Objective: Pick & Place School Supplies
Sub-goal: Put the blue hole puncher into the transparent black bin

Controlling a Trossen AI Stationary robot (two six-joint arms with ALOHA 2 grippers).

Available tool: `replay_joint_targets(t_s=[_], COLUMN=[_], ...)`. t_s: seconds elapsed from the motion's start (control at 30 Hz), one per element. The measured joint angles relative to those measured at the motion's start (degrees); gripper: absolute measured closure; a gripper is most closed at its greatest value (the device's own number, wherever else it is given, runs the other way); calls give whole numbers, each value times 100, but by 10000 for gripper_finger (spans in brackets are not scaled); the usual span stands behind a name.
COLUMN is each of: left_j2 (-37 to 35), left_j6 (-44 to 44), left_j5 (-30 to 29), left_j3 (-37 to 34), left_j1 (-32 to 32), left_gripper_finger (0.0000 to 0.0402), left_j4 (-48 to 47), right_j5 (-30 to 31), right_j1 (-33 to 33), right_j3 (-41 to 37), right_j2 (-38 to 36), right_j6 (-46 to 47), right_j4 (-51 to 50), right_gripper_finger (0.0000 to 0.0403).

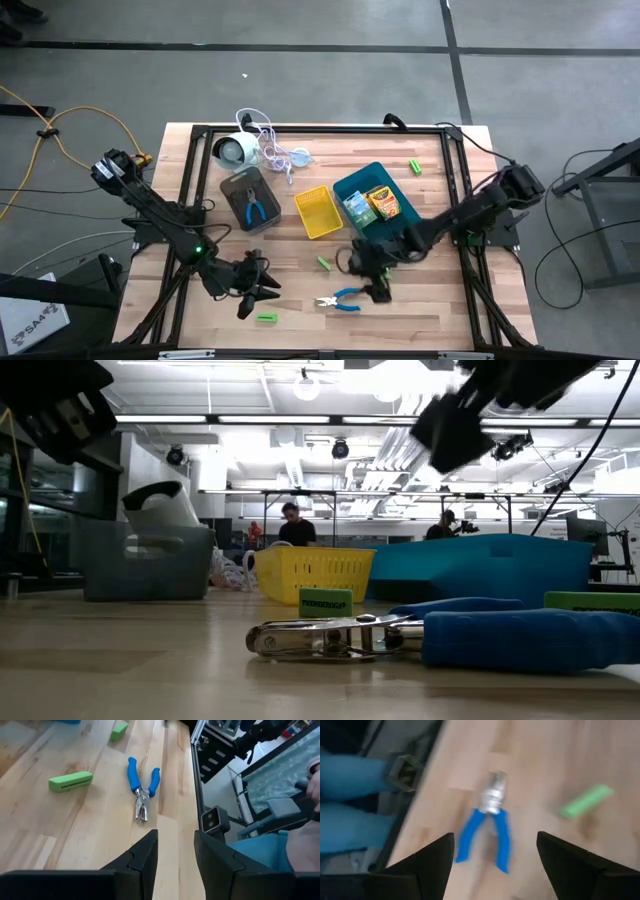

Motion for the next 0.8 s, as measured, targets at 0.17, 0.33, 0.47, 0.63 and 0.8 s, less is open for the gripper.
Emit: replay_joint_targets(t_s=[0.17,0.33,0.47,0.63,0.8], left_j2=[0,0,0,0,-2], left_j6=[-3,-3,-3,-1,-1], left_j5=[-86,-280,-316,-318,-318], left_j3=[0,0,0,0,0], left_j1=[-75,-139,-152,-152,-152], left_gripper_finger=[278,278,278,278,278], left_j4=[10,23,22,27,30], right_j5=[818,1489,1423,1336,1342], right_j1=[642,1048,1039,914,813], right_j3=[0,0,0,-6,2], right_j2=[0,24,254,658,945], right_j6=[-699,-627,-258,-281,-282], right_j4=[318,576,740,758,788], right_gripper_finger=[127,127,127,127,127])
